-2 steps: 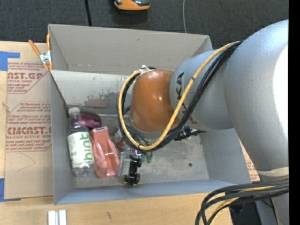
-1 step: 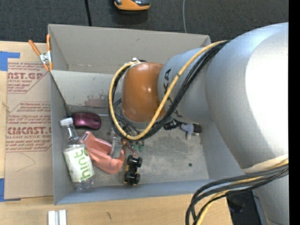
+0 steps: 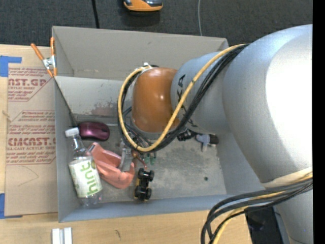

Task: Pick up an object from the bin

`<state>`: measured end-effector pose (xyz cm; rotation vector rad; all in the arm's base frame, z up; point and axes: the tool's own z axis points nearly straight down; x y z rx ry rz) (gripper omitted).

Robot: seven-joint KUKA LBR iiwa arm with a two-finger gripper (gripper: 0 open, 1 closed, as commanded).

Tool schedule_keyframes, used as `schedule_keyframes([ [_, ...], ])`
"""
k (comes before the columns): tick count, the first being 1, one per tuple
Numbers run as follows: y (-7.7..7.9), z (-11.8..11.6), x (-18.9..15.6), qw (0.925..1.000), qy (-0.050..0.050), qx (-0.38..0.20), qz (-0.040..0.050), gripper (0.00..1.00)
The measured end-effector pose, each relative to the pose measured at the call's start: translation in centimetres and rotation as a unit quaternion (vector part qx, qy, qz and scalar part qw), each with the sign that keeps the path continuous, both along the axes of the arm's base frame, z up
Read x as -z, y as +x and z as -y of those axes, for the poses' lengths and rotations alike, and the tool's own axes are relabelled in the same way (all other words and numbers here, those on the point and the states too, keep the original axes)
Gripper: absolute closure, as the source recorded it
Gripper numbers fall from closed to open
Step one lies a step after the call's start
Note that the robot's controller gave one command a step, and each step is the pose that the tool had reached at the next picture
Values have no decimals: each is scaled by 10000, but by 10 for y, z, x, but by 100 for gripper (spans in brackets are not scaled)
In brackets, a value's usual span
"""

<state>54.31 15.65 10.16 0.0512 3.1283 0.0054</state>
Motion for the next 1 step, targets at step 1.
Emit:
schedule_keyframes([
  [1, -8, -1, -16, 10000, -18, -14, -65, 100],
])
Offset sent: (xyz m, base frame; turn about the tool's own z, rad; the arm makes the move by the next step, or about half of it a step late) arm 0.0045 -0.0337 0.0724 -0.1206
